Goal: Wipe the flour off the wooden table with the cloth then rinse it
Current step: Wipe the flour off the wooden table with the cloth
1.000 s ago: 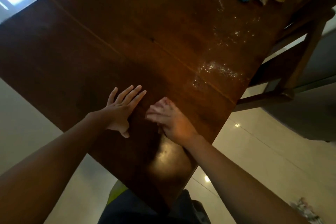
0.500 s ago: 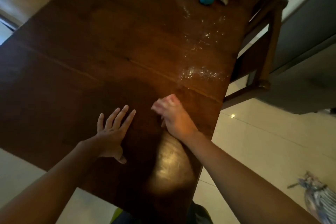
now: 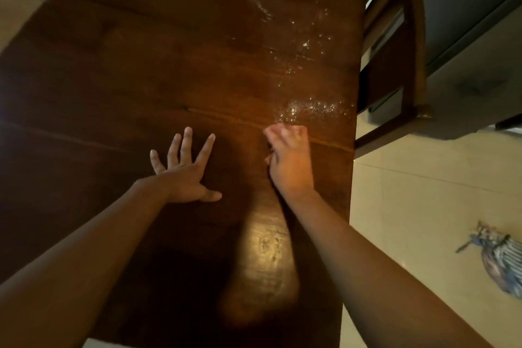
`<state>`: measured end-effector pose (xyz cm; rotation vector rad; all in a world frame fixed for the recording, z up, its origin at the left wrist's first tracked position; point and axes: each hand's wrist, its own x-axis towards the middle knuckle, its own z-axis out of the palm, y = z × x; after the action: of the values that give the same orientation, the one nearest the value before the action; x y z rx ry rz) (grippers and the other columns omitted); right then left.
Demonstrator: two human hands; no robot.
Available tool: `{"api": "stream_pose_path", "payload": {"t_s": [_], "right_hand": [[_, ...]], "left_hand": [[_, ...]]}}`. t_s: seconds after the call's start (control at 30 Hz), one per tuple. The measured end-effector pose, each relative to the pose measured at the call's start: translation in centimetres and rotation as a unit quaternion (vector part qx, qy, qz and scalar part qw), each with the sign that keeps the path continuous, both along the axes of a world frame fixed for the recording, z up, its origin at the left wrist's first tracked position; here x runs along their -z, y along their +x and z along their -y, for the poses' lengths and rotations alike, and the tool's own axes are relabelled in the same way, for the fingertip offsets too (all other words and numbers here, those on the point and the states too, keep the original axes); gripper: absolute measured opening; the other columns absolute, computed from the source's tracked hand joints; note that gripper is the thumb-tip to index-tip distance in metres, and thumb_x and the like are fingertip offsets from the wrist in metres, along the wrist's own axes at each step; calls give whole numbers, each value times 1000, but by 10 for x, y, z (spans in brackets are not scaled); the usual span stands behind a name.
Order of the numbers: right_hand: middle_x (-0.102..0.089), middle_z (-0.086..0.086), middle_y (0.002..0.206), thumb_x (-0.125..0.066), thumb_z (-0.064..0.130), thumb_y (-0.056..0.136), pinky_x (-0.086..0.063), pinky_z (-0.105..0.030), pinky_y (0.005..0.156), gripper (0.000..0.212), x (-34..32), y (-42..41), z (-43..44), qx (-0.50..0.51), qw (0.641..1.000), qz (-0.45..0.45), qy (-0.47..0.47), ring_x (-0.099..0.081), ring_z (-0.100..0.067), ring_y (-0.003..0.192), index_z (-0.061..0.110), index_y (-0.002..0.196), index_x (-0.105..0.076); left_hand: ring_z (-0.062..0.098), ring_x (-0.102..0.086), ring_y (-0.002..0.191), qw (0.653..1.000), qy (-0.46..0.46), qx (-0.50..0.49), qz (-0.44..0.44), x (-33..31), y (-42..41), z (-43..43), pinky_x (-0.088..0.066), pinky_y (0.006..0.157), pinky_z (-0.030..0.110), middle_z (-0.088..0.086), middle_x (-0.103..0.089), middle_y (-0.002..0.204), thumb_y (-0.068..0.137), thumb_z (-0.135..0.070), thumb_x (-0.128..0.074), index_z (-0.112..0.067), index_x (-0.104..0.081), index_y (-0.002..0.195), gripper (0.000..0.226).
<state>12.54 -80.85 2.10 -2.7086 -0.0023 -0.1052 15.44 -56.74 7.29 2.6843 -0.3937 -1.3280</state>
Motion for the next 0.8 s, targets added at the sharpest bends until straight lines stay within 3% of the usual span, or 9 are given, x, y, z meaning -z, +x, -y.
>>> {"api": "stream_pose_path", "payload": {"t_s": [0.1,0.17,0.23,0.3,0.4,0.57,0.63,0.73,0.8], "right_hand": [[-55,-5,148,-45,11,96,-14,-47,127,46,7,-23,-9,-211,977,-12,18,-40,-27,145,20,139,-61],[-55,-4,148,-49,11,99,-14,-40,127,43,3,-20,9,-262,965,-13,23,-39,-23,145,24,137,-63],[-56,1,146,-49,9,97,-17,-33,126,44,0,-3,25,-202,979,-10,37,-40,-17,143,28,133,-65],[-54,7,147,-51,7,98,-16,-30,126,45,-3,23,31,-29,999,-8,43,-36,-15,144,31,133,-64],[-55,4,146,-50,9,96,-18,-47,126,44,-4,52,-1,133,991,17,26,-38,-21,146,27,135,-62],[-55,-3,147,-49,4,96,-8,-40,128,47,-2,54,-24,-183,983,2,25,-38,-21,145,21,137,-62],[-55,1,147,-51,3,97,-13,-37,128,47,-2,58,5,-206,978,1,16,-39,-17,144,25,137,-62],[-55,7,145,-51,5,99,-31,-46,121,45,0,63,45,-3,999,11,38,-41,-13,142,29,136,-61],[-52,3,149,-50,11,100,-28,-49,123,43,-3,64,40,137,990,10,39,-37,-20,146,26,139,-58]], "left_hand": [[29,45,133,1000,3,0,-3,-1,0,0,14,107,70,-2,63,126,73,-70,-70,-49,43,135,130],[30,46,131,1000,1,6,-9,-2,1,0,14,107,71,-1,63,127,73,-71,-69,-48,44,134,131],[28,49,126,1000,-7,10,-15,-2,2,-1,16,106,71,-1,63,128,73,-71,-69,-49,45,134,131],[27,50,123,1000,-11,9,-18,-1,2,-1,17,104,71,1,63,131,73,-71,-69,-48,45,135,131],[28,50,123,1000,-10,7,-18,0,2,-2,18,104,71,2,63,132,73,-71,-69,-47,45,135,131],[26,52,122,1000,-12,7,-20,0,2,-3,19,104,70,-1,66,126,73,-72,-68,-48,45,134,131],[27,51,122,1000,-16,9,-23,-1,1,-3,20,104,70,1,65,129,73,-72,-68,-48,45,135,131],[29,51,123,999,-22,13,-28,-1,3,-4,19,103,71,2,64,133,72,-72,-68,-47,45,135,132],[29,51,123,999,-22,11,-31,-1,4,-4,19,104,71,2,64,133,72,-72,-68,-47,45,134,132]]}}
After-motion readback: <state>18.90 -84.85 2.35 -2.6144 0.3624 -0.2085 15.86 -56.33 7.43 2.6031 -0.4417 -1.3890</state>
